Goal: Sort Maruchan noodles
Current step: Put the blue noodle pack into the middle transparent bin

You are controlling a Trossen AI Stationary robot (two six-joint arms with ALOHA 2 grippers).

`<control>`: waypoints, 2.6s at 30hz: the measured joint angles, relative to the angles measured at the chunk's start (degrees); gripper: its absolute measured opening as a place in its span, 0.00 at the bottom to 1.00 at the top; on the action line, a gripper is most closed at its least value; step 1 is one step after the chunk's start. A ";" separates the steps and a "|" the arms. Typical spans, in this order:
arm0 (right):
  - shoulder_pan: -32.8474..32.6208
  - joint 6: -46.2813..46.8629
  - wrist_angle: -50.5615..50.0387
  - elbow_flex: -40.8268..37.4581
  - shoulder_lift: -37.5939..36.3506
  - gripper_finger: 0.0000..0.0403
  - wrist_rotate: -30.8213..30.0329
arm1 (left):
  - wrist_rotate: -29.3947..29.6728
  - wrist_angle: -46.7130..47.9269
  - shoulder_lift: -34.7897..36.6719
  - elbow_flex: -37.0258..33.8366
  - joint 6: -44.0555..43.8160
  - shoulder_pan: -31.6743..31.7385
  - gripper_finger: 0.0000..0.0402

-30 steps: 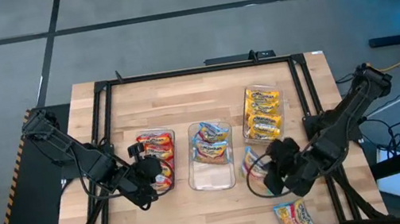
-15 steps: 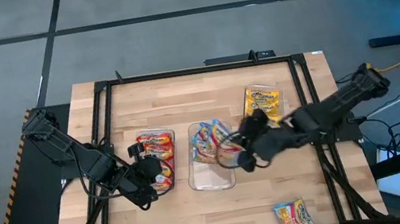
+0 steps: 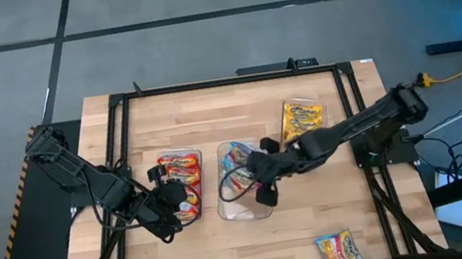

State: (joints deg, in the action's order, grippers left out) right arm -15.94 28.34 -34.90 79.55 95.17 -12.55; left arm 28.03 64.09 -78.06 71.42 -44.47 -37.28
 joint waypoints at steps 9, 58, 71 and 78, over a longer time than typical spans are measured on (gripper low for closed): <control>1.60 -2.71 2.37 0.00 7.05 0.00 0.70 | -0.02 0.26 0.00 -0.02 0.00 0.02 0.13; -39.24 80.40 -42.06 10.65 8.86 0.29 8.08 | -0.20 -0.44 0.00 -0.02 -0.41 0.00 0.13; -48.17 105.11 -19.39 -6.59 8.95 0.29 7.53 | -0.24 -0.44 0.00 0.00 -0.39 0.00 0.13; -46.05 102.99 -7.18 -13.78 8.71 0.29 10.15 | -1.98 -0.41 0.00 -0.02 -0.39 0.02 0.13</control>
State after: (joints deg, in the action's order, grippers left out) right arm -61.99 131.33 -42.08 65.76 103.88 -2.39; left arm 26.05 63.68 -78.06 71.40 -44.86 -37.26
